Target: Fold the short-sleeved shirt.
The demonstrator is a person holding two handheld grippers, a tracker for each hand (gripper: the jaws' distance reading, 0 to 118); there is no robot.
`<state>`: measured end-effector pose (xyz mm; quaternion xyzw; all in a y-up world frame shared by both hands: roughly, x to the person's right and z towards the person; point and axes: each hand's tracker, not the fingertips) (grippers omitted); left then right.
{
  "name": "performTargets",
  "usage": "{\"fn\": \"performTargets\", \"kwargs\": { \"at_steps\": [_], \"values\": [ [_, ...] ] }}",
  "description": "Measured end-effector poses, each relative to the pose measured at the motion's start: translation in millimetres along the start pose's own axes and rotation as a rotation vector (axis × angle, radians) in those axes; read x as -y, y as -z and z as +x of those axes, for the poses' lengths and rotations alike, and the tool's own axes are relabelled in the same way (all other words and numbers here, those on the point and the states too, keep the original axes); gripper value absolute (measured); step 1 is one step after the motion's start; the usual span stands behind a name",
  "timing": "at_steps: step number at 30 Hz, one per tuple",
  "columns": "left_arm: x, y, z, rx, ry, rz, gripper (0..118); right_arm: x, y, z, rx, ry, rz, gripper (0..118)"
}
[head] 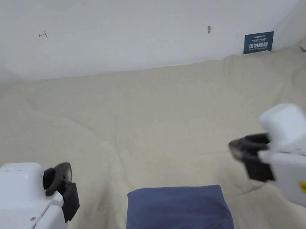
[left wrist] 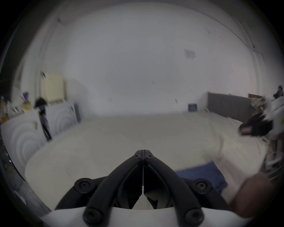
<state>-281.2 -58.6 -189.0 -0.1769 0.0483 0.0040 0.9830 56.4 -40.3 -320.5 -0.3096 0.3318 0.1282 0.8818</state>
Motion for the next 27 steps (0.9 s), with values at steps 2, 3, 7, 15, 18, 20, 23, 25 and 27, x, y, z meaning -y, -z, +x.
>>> {"fn": "performTargets", "kwargs": {
  "at_steps": [2, 3, 7, 15, 18, 20, 23, 25, 27],
  "values": [
    [12, 10, -11, 0.031, -0.103, -0.090, 0, -1, 44, -3, -0.068, -0.046, -0.254, 0],
    [19, 15, -17, 0.043, -0.159, -0.114, 0, -1, 67, -6, -0.065, -0.074, -0.366, 0],
    [38, 57, -53, 0.240, -0.325, -0.314, 0, 23, 132, -4, -0.018, -0.116, -0.573, 0],
    [104, 167, -96, 0.790, -0.719, -0.659, 36, 38, 160, -1, -0.020, -0.109, -0.656, 0],
    [126, 189, -84, 0.942, -0.856, -0.679, 92, 41, 161, 6, -0.040, -0.099, -0.643, 0],
    [132, 197, -69, 1.049, -0.901, -0.674, 118, 40, 162, 10, -0.054, -0.077, -0.641, 0],
    [137, 219, -41, 1.086, -0.895, -0.784, 118, 40, 163, 16, -0.071, -0.034, -0.644, 0],
    [128, 228, -23, 1.110, -0.816, -0.804, 118, 43, 162, 17, -0.078, -0.027, -0.637, 0],
    [122, 230, -8, 1.068, -0.745, -0.853, 118, 47, 160, 18, -0.084, -0.023, -0.622, 0]
  ]
}}
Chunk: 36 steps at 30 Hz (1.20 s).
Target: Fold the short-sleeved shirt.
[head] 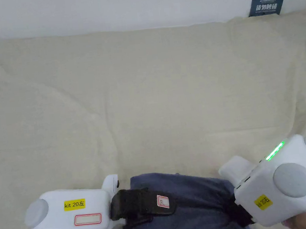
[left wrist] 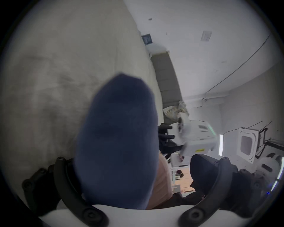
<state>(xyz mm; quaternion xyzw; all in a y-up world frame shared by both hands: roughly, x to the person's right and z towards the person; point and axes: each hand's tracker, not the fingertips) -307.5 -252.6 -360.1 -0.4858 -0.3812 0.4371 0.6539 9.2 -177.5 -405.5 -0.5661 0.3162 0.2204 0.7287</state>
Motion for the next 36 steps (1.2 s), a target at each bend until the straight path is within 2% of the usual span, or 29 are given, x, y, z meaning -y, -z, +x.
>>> {"fn": "performTargets", "kwargs": {
  "at_steps": [7, 8, 9, 10, 11, 12, 13, 14, 19, 23, 26, 30, 31, 33, 35, 36],
  "values": [
    [4, -1, 8, -0.027, -0.044, 0.021, 115, 16, 0, 3, -0.019, 0.039, 0.075, 0],
    [4, -1, 10, -0.063, -0.099, 0.062, 103, 18, -2, 2, -0.021, 0.047, 0.083, 0],
    [4, -2, 12, -0.100, -0.107, 0.079, 66, 19, -3, 3, -0.024, 0.054, 0.092, 0],
    [5, -5, 16, -0.179, -0.076, 0.122, 23, 21, -4, 3, -0.023, 0.057, 0.099, 0],
    [7, -5, 18, -0.278, -0.019, 0.164, 23, 23, -7, 3, -0.022, 0.058, 0.108, 0],
    [9, -4, 23, -0.285, 0.001, 0.190, 23, 25, -13, 3, -0.039, 0.068, 0.139, 0],
    [11, -2, 23, -0.241, -0.039, 0.092, 23, 28, -19, 2, -0.037, 0.080, 0.153, 0],
    [12, -5, 28, -0.239, -0.039, 0.072, 23, 31, -24, 1, -0.033, 0.091, 0.164, 0],
    [9, -59, 67, -0.324, 0.076, 0.116, 23, 39, -49, -16, -0.031, 0.079, 0.255, 0],
    [3, -160, 90, -0.563, 0.157, 0.150, 23, 33, -64, -46, -0.068, 0.072, 0.279, 0],
    [-1, -245, 93, -0.807, 0.126, 0.171, 23, 25, -60, -67, -0.117, 0.053, 0.267, 0],
    [-8, -349, 74, -0.959, -0.015, 0.197, 23, 10, -45, -89, -0.142, 0.023, 0.250, 0],
    [-9, -369, 68, -1.010, -0.037, 0.205, 23, 7, -42, -94, -0.148, 0.025, 0.243, 0],
    [-12, -393, 59, -1.210, 0.056, 0.212, 23, 1, -36, -98, -0.157, 0.037, 0.225, 0],
    [-12, -415, 51, -1.281, 0.033, 0.195, 24, -5, -37, -100, -0.159, 0.052, 0.224, 0],
    [-11, -425, 47, -1.273, 0.009, 0.228, 28, -8, -41, -102, -0.162, 0.055, 0.230, 0]
  ]
}}
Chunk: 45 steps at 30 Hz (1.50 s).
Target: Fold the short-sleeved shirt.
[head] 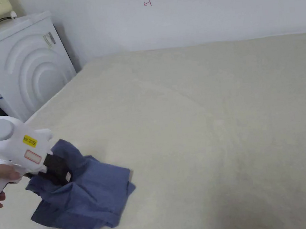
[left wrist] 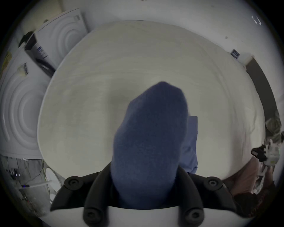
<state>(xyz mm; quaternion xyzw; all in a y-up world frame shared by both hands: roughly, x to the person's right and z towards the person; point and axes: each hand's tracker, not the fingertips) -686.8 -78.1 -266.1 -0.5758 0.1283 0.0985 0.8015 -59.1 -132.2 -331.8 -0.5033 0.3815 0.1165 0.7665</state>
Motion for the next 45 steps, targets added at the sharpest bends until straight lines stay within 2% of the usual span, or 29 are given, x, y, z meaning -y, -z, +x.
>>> {"fn": "performTargets", "kwargs": {
  "at_steps": [1, 3, 4, 5, 7, 10, 13, 14, 15, 16, 17, 18, 20, 21, 25, 28, 30, 32, 34, 35, 36, 37, 41, 45],
  "values": [
    [12, -1, 5, 0.089, -0.054, -0.101, 46, -3, -2, 0, -0.003, 0.000, 0.002, 0],
    [13, -7, -5, 0.018, -0.050, -0.037, 103, -5, -6, 1, 0.001, -0.002, 0.011, 0],
    [15, -10, -9, -0.020, -0.057, -0.014, 118, -5, -10, 2, 0.007, -0.006, 0.018, 0],
    [11, -15, -19, -0.118, -0.037, 0.102, 117, -5, -12, 4, 0.014, -0.004, 0.024, 0],
    [14, -30, -19, -0.096, -0.031, 0.173, 117, -3, -16, 12, 0.026, 0.007, 0.038, 0],
    [24, -46, 0, -0.043, -0.102, 0.242, 117, 4, -25, 28, 0.053, 0.050, 0.064, 0],
    [41, -58, 41, 0.075, -0.105, 0.369, 113, 13, -42, 41, 0.077, 0.083, 0.112, 0],
    [50, -63, 60, 0.140, -0.088, 0.436, 103, 16, -48, 45, 0.090, 0.088, 0.127, 0],
    [58, -65, 83, 0.204, -0.084, 0.500, 71, 20, -55, 49, 0.111, 0.090, 0.147, 0],
    [67, -64, 110, 0.230, -0.077, 0.539, 12, 23, -62, 52, 0.126, 0.096, 0.163, 0],
    [80, -65, 142, 0.198, -0.063, 0.593, 0, 27, -68, 57, 0.139, 0.105, 0.177, 0],
    [93, -67, 170, 0.251, -0.060, 0.665, 0, 29, -75, 61, 0.150, 0.124, 0.191, 0],
    [107, -75, 215, 0.469, -0.027, 0.753, 0, 35, -87, 74, 0.153, 0.187, 0.215, 0],
    [111, -79, 244, 0.501, 0.005, 0.785, 0, 37, -98, 77, 0.157, 0.216, 0.248, 0],
    [123, -121, 324, 0.544, 0.066, 0.923, 0, 42, -152, 77, 0.160, 0.280, 0.445, 0],
    [138, -147, 356, 0.549, -0.026, 1.046, 0, 53, -195, 64, 0.203, 0.289, 0.694, 0],
    [148, -157, 373, 0.456, -0.047, 1.174, 0, 70, -220, 51, 0.256, 0.301, 0.953, 0],
    [165, -162, 391, 0.291, -0.004, 1.347, 0, 83, -232, 39, 0.303, 0.249, 1.128, 0],
    [180, -162, 410, 0.031, 0.025, 1.444, 0, 94, -232, 27, 0.498, 0.161, 1.269, 0],
    [187, -160, 415, -0.028, 0.021, 1.474, 0, 99, -230, 23, 0.581, 0.133, 1.328, 0],
    [193, -155, 420, -0.017, 0.027, 1.492, 0, 103, -222, 20, 0.675, 0.119, 1.374, 0],
    [198, -152, 423, -0.010, 0.041, 1.508, 0, 105, -218, 20, 0.736, 0.121, 1.377, 0],
    [205, -130, 428, -0.024, 0.046, 1.468, 0, 107, -190, 35, 0.733, 0.156, 1.272, 0],
    [205, -111, 435, -0.053, 0.148, 1.404, 0, 115, -161, 48, 0.805, 0.163, 1.169, 0]
  ]
}}
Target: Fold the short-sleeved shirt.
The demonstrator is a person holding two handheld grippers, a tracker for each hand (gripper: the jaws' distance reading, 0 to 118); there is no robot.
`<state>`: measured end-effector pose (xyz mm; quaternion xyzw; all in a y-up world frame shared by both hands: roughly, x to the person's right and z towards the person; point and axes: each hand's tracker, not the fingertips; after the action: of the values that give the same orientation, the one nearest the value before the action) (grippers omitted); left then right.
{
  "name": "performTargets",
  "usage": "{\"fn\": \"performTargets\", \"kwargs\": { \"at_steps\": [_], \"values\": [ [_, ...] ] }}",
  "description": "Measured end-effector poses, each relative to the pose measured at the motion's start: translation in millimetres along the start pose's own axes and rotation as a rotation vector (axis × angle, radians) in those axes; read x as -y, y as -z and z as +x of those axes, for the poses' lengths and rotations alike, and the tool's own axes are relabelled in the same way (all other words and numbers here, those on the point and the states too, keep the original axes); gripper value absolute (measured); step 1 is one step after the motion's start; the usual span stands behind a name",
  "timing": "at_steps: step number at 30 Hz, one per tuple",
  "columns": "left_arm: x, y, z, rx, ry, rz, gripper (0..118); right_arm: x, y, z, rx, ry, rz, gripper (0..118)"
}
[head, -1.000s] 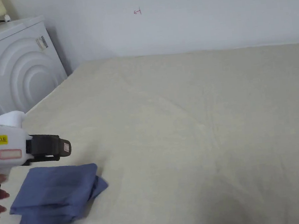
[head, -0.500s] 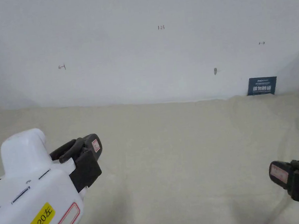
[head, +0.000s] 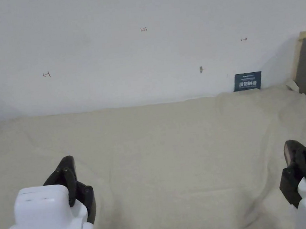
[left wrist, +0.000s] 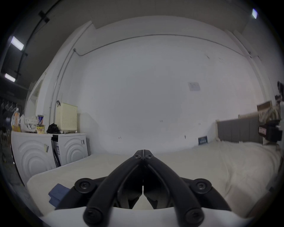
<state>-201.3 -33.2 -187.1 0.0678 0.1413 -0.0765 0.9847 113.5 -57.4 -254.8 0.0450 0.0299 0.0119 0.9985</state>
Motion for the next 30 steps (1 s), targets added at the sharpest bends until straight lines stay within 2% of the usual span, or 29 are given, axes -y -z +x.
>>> {"fn": "performTargets", "kwargs": {
  "at_steps": [6, 7, 8, 9, 10, 11, 12, 16, 21, 24, 30],
  "values": [
    [0, -5, 7, 0.023, -0.020, 0.008, 0, -7, -11, -3, -0.040, -0.010, 0.020, 0],
    [-1, -6, 4, 0.029, -0.033, 0.016, 2, -10, -13, -1, -0.049, -0.009, 0.027, 5],
    [-2, -7, 1, 0.048, -0.057, 0.025, 12, -13, -13, -2, -0.068, -0.012, 0.034, 25],
    [-3, -7, 1, 0.056, -0.068, 0.023, 36, -15, -13, -3, -0.089, -0.022, 0.031, 57],
    [-4, -6, 1, 0.054, -0.065, 0.020, 82, -17, -12, -6, -0.092, -0.042, 0.021, 102],
    [-5, -5, 2, 0.055, -0.066, 0.011, 110, -17, -12, -8, -0.088, -0.047, 0.027, 117],
    [-5, -5, 2, 0.052, -0.068, 0.004, 118, -17, -15, -10, -0.077, -0.061, 0.049, 118],
    [-9, -9, 4, 0.047, -0.058, 0.029, 118, -16, -21, -17, -0.086, -0.094, 0.088, 118],
    [-11, -1, 3, 0.056, -0.080, -0.041, 118, -18, -23, -24, -0.093, -0.125, 0.079, 118],
    [-8, 1, -6, 0.109, -0.165, -0.080, 118, -18, -23, -23, -0.090, -0.120, 0.076, 118],
    [-2, 6, -7, 0.107, -0.193, -0.117, 118, -18, -20, -22, -0.087, -0.122, 0.050, 118]
  ]
}}
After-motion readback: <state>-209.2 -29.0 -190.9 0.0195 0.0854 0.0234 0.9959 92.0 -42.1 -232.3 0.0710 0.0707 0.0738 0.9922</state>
